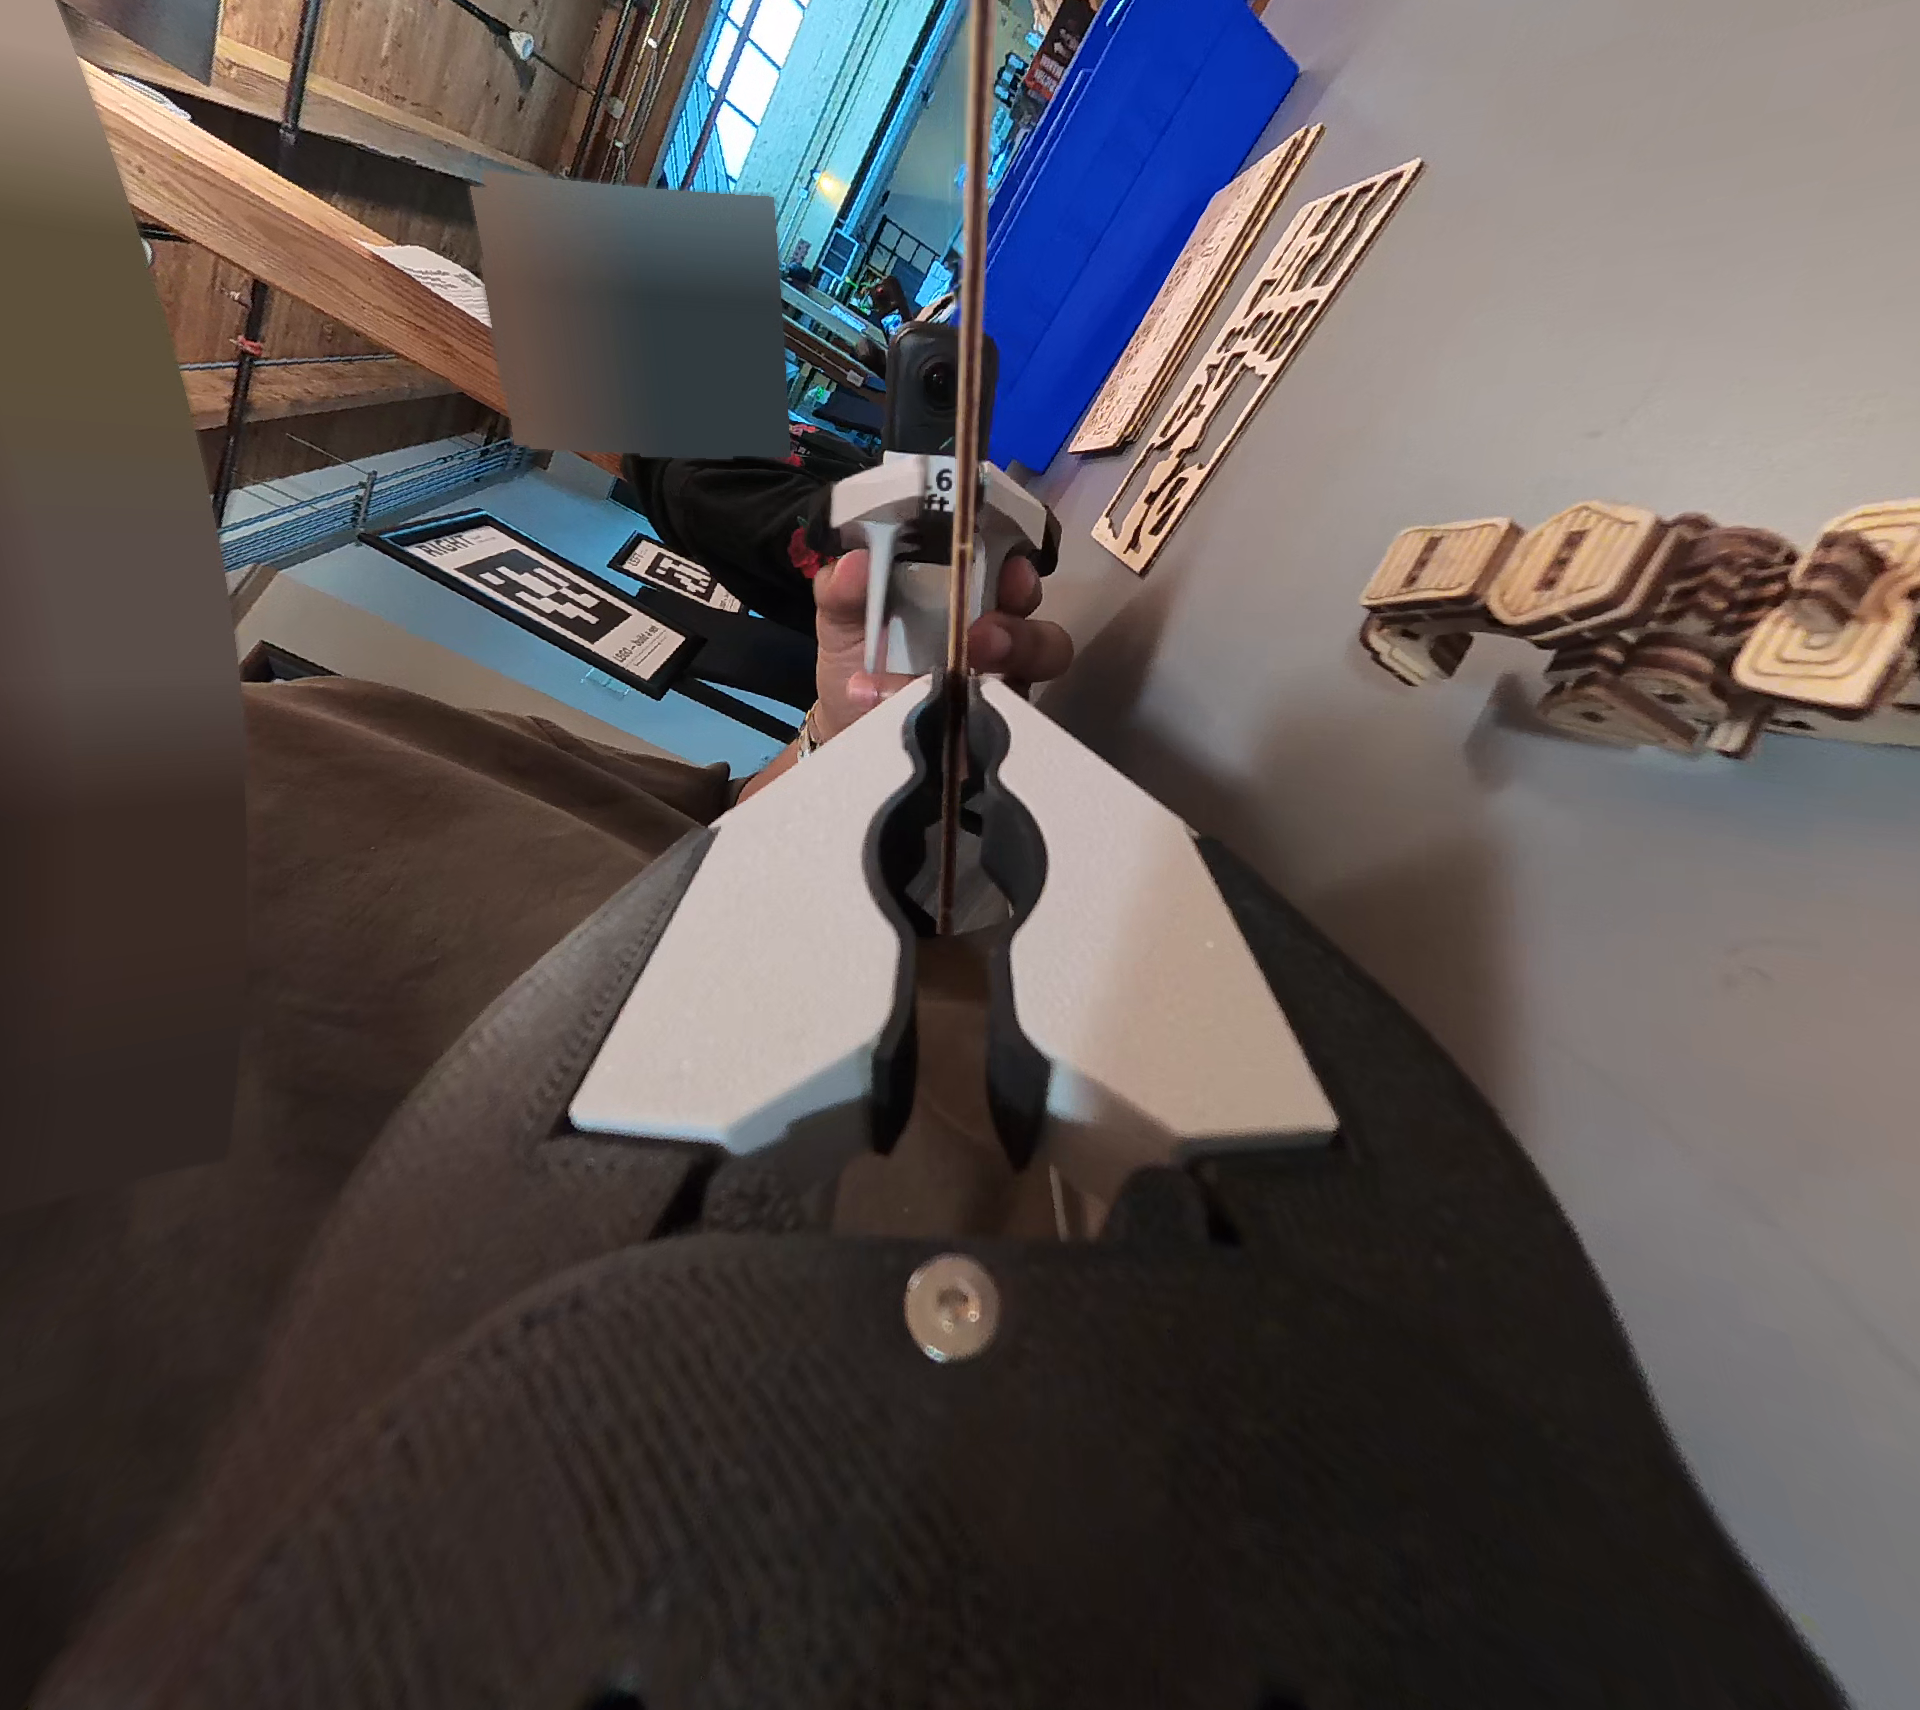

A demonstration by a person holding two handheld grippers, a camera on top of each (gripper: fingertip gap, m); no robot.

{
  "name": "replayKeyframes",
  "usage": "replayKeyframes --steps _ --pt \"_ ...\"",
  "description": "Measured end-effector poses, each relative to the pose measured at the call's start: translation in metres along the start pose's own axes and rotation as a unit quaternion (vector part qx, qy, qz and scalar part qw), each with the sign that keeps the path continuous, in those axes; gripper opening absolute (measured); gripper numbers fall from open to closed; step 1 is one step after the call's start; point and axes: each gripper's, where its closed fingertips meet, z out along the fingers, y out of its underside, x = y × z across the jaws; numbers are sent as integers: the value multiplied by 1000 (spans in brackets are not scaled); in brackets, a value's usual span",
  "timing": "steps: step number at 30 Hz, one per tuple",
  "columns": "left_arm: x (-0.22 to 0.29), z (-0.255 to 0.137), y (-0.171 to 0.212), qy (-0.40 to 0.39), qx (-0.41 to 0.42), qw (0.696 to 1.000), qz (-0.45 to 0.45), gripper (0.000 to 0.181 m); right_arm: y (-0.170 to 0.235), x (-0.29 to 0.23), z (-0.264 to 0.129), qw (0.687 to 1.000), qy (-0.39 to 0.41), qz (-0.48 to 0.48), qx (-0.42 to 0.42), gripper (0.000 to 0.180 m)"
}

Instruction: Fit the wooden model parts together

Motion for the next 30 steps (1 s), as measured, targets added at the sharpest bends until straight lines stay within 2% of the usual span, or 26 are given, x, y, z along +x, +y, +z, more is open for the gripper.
replayKeyframes --steps 11,19,25,30 --pt "-3 3 8 -9 -23 1000 6 13 -8 4 0 1000 -7 12 21 1" --pt "-7 8 23 -37 -68 996 50 2 -13 6 -3 999 -8 23 36 1" --pt "-3 8 22 -17 -63 998 25 0 -14 5 -3 999 -7 19 40 1" --pt "-5 6 16 -26 -50 998 32 0 -23 13 -6 998 22 0 63 16"
